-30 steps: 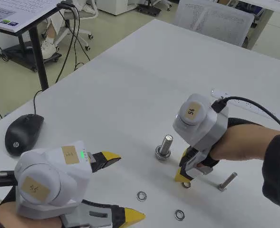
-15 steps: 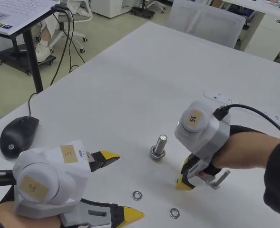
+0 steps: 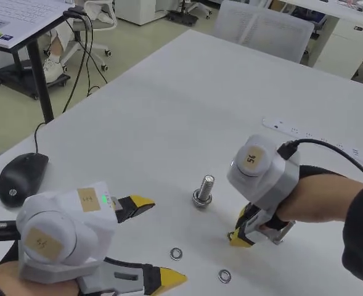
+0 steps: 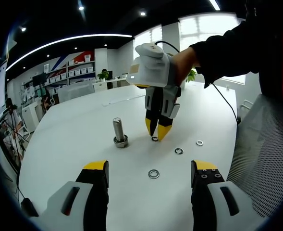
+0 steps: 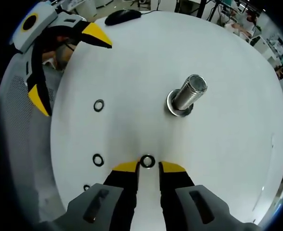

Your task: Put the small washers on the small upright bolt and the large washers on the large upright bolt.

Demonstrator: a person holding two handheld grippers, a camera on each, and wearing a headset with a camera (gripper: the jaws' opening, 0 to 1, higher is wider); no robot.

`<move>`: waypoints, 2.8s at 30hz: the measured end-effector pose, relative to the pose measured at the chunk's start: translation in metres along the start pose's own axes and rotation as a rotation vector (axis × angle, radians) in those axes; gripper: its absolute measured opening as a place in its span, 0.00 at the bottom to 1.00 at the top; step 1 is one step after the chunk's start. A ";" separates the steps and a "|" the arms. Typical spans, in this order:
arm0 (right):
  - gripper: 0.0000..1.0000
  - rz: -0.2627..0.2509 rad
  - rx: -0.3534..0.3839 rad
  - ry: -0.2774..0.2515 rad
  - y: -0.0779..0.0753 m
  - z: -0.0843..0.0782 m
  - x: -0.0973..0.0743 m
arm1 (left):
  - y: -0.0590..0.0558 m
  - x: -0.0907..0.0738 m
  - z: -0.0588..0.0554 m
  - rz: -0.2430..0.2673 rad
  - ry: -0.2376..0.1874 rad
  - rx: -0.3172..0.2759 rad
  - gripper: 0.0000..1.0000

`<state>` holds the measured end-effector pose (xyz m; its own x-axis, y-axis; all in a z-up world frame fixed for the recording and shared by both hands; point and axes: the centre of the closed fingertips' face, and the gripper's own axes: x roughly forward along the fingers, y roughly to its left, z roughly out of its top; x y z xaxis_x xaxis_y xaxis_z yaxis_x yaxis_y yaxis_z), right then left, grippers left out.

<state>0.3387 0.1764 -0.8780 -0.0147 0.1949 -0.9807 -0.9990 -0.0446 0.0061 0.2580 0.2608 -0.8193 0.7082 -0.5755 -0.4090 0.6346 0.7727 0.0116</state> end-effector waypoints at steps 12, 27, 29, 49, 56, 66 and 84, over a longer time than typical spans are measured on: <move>0.15 -0.026 -0.050 0.021 0.003 0.001 0.001 | 0.000 0.002 0.000 -0.004 0.002 -0.002 0.68; 0.14 -0.028 -0.036 0.019 0.002 0.000 0.001 | -0.002 0.001 0.001 -0.008 0.001 0.003 0.68; 0.14 -0.028 -0.037 0.013 0.002 0.001 0.001 | -0.002 0.001 0.001 -0.008 0.000 0.003 0.68; 0.14 -0.023 -0.025 -0.021 0.008 0.006 -0.026 | -0.004 0.004 0.005 -0.017 -0.002 0.010 0.68; 0.14 -0.040 -0.011 -0.037 0.009 0.002 -0.043 | -0.006 0.007 0.007 -0.033 -0.003 0.017 0.68; 0.14 -0.068 0.011 -0.066 0.014 -0.001 -0.072 | -0.012 0.013 0.012 -0.068 -0.010 0.032 0.68; 0.14 -0.152 0.059 -0.083 0.003 -0.024 -0.116 | -0.022 0.021 0.016 -0.120 -0.013 0.047 0.67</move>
<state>0.3382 0.1299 -0.7688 0.1354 0.2750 -0.9519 -0.9907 0.0482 -0.1270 0.2641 0.2271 -0.8138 0.6299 -0.6666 -0.3986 0.7288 0.6847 0.0065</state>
